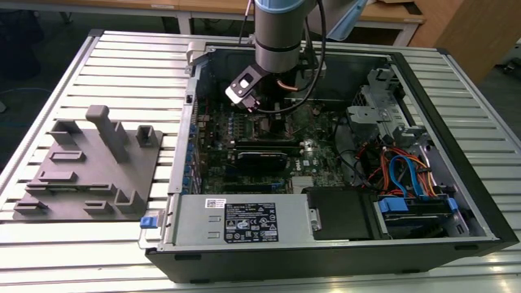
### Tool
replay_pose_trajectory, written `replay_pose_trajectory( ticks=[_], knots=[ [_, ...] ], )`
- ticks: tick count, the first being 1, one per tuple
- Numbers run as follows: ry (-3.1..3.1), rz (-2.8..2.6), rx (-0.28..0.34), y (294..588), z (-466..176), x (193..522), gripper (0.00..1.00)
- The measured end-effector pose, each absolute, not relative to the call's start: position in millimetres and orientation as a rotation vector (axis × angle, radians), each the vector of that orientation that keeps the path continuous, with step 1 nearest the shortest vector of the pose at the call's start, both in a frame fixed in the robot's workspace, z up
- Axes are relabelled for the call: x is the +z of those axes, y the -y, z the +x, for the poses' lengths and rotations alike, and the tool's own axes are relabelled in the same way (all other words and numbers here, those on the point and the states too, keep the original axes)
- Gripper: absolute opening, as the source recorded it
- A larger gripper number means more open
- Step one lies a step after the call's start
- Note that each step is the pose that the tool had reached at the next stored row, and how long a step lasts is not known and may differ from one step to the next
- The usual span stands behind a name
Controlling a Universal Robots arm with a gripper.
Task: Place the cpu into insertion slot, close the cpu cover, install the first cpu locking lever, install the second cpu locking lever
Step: 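Place the cpu into insertion slot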
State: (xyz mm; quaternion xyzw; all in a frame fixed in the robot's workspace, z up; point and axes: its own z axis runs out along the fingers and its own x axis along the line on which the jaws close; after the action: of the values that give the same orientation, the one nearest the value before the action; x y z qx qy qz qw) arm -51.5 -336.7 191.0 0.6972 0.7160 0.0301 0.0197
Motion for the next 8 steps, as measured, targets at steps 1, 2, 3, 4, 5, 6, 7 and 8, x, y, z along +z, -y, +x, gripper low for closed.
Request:
replay_pose_trajectory(
  ticks=[1,2,3,4,5,6,7,8],
  knots=[
    [-2.222,2.163,0.095,336.5,-51.4,191.9,0.54],
    [-2.222,2.164,0.094,336.6,-51.4,193.1,0.54],
    [-2.222,2.164,0.093,336.7,-51.6,194.4,0.54],
    [-2.221,2.165,0.093,336.7,-51.6,194.8,0.54],
    [-2.22,2.166,0.093,336.7,-51.5,194.8,0.54],
    [-2.218,2.169,0.093,336.7,-51.5,194.9,0.54],
    [-2.215,2.173,0.092,336.9,-51.6,195.0,0.54],
    [-2.213,2.175,0.091,337.1,-51.6,195.0,0.54]
  ],
)
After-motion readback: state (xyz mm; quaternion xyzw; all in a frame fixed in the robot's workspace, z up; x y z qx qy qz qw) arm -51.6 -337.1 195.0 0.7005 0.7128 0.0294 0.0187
